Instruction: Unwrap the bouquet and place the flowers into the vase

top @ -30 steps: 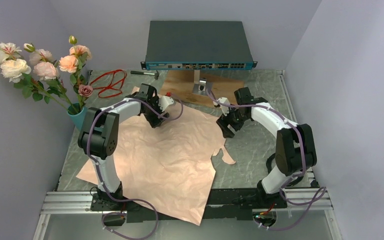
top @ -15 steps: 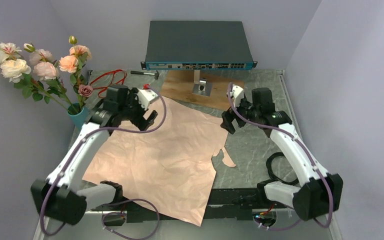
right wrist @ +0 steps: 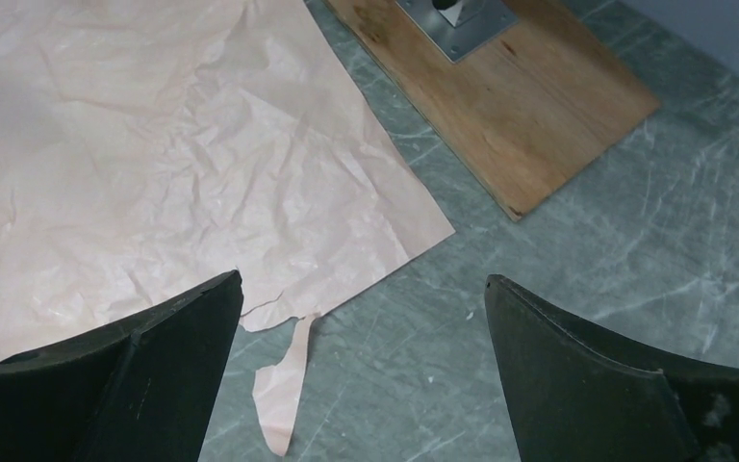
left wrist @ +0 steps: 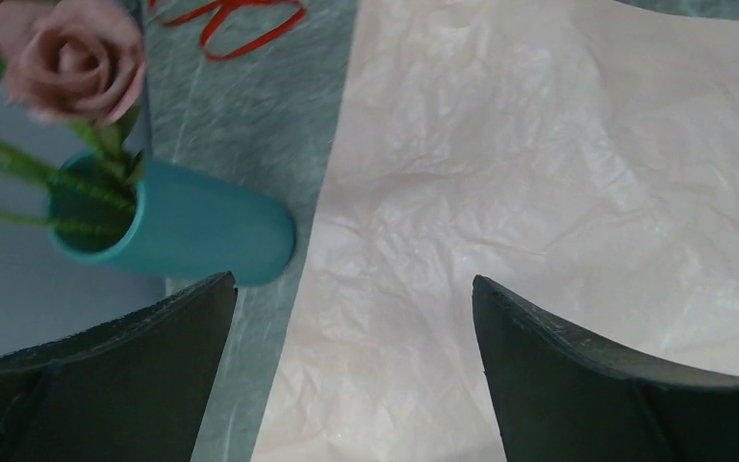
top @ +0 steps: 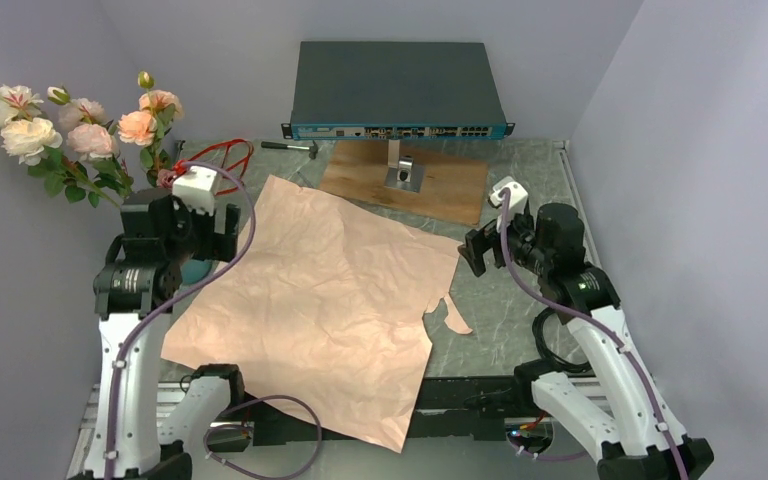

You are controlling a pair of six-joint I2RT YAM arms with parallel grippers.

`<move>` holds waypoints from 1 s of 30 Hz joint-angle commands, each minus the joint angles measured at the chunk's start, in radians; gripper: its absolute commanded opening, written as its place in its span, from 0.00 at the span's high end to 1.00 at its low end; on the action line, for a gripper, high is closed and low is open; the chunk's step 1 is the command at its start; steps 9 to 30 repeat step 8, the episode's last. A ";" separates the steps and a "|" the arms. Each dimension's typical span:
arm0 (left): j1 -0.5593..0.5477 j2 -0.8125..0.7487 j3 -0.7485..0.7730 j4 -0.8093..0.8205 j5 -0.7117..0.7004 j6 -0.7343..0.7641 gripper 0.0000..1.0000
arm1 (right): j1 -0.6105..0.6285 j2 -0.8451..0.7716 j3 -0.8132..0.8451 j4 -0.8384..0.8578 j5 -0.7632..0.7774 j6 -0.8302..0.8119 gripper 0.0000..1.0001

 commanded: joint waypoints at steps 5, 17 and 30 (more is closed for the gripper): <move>0.047 -0.098 -0.049 -0.063 -0.096 -0.082 0.01 | 0.001 -0.091 -0.058 -0.005 0.072 0.056 0.00; 0.047 -0.097 -0.041 -0.072 -0.113 -0.086 0.01 | 0.001 -0.102 -0.058 -0.016 0.082 0.036 0.00; 0.047 -0.097 -0.041 -0.072 -0.113 -0.086 0.01 | 0.001 -0.102 -0.058 -0.016 0.082 0.036 0.00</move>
